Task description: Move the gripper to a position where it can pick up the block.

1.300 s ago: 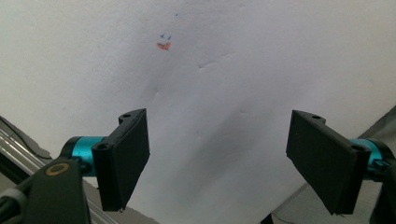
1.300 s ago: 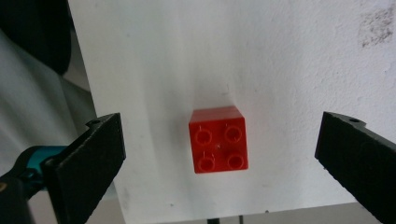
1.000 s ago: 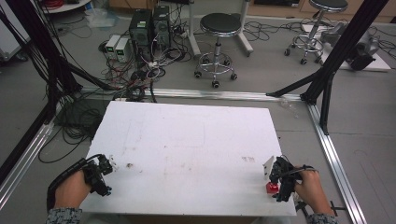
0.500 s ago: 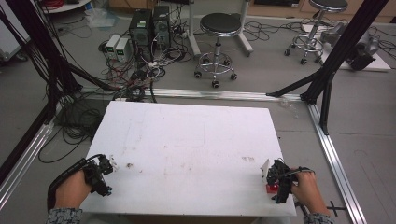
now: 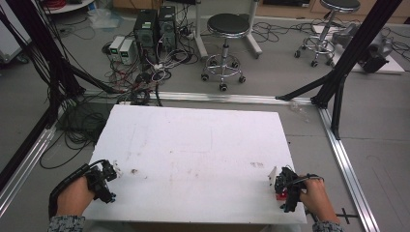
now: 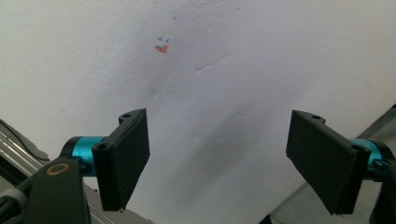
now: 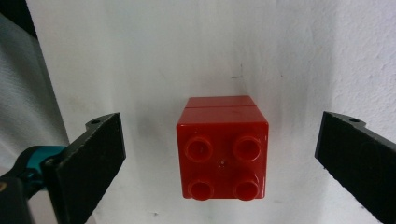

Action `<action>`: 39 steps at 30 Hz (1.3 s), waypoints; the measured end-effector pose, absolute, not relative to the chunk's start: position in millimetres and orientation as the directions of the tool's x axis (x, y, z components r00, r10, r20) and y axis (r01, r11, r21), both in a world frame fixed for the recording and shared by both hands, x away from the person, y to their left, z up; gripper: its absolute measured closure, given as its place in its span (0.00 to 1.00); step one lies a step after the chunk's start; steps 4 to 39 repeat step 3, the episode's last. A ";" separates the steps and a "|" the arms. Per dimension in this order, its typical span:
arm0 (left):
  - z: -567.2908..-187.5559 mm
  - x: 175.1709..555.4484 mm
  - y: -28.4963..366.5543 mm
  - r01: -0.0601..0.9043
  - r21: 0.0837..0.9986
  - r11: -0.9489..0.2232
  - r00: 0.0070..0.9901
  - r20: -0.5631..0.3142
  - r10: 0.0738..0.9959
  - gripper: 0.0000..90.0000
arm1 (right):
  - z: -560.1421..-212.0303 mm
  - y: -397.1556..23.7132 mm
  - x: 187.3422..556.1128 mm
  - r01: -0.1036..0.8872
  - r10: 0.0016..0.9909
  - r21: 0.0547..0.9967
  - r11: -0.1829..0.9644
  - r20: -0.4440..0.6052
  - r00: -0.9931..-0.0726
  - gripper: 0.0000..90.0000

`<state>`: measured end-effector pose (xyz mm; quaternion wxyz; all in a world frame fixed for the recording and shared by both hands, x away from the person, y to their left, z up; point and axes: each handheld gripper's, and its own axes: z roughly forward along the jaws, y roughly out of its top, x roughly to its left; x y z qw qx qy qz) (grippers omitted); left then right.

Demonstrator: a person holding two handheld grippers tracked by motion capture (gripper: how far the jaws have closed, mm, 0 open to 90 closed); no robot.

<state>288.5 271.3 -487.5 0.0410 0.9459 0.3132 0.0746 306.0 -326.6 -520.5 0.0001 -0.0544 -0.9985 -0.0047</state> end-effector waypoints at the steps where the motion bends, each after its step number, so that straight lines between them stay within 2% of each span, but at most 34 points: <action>1: -487.3 288.4 271.3 0.587 0.125 -0.800 0.792 0.117 0.599 0.24 | -520.0 -326.1 306.2 0.108 0.108 0.011 0.994 0.001 -0.994 0.01; 39: -486.6 288.5 271.5 0.586 0.125 -0.800 0.793 0.114 0.599 0.24 | -520.0 -325.9 306.1 0.107 0.107 0.013 0.994 0.000 -0.994 0.01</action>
